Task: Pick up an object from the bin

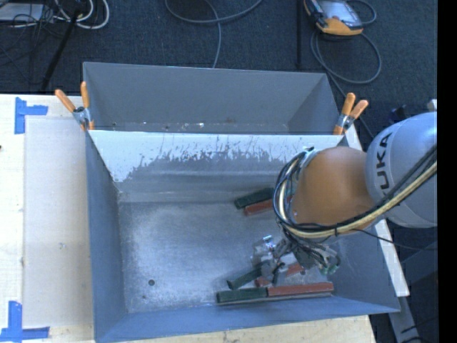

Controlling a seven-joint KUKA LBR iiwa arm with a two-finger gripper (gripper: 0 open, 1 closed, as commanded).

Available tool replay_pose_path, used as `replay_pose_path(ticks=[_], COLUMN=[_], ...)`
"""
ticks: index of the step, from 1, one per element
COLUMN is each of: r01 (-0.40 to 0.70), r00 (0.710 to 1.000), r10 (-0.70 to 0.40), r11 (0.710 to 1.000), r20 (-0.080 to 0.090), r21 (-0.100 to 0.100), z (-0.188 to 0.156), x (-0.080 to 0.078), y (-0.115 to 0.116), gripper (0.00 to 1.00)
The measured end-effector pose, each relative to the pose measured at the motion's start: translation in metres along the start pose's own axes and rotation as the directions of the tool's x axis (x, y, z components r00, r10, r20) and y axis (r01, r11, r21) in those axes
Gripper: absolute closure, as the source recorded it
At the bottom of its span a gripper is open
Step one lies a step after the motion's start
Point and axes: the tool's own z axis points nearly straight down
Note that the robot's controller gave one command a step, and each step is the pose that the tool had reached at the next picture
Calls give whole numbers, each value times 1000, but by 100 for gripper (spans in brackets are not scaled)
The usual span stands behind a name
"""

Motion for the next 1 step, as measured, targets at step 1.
replay_pose_path(ticks=[1], r01=[0], r00=[1000], r10=[0], r11=[1000], r20=[5], r21=[2], z=[-13], x=[-1], y=[0], gripper=[100])
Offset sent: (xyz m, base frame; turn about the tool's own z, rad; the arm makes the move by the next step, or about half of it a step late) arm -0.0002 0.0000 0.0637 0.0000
